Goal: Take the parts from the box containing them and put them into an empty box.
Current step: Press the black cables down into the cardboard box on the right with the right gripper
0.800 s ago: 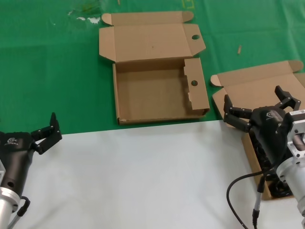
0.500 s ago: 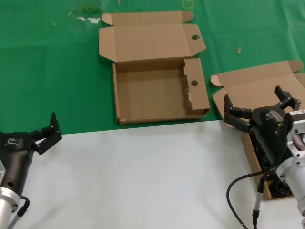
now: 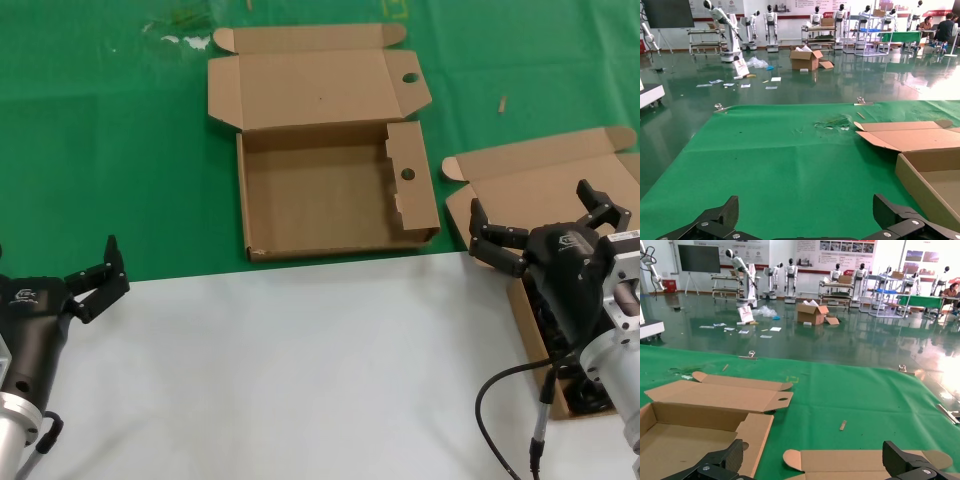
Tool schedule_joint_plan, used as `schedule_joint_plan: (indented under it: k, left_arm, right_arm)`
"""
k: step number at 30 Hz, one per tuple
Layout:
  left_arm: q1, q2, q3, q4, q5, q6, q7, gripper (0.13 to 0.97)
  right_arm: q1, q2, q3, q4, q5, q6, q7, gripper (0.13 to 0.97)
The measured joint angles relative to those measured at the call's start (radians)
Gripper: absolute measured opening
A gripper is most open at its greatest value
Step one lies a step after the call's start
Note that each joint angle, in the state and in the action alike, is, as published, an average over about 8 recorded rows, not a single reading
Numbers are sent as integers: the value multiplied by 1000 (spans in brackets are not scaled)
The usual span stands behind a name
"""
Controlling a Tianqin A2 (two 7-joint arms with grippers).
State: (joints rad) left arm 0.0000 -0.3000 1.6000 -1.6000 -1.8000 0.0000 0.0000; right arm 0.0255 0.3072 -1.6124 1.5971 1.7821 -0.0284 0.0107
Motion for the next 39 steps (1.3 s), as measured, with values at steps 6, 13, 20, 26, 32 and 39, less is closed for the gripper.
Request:
schedule_joint_plan:
  k: [6,13,20,26,32,39]
  left_arm:
    - [0,0,0,0,0,0,0,923]
    - [0,0,0,0,0,0,0,858]
    - [0,0,0,0,0,0,0,724]
    - [0,0,0,0,0,0,0,598]
    - [0,0,0,0,0,0,0,468]
    - [0,0,0,0,0,0,0,308]
  right_arm:
    - [0,0,0,0,0,0,0,966]
    - [-3,-17,22,-3,-1,-13,-21,966]
    - [-15,-94,133,-18,6,-90,-145,966]
    - [-33,-60,147,-3,3,-115,-165,966]
    - [-76,95,92,56,-91,-132,-31,966]
    - [-121,313,116,153,-346,-327,242,966]
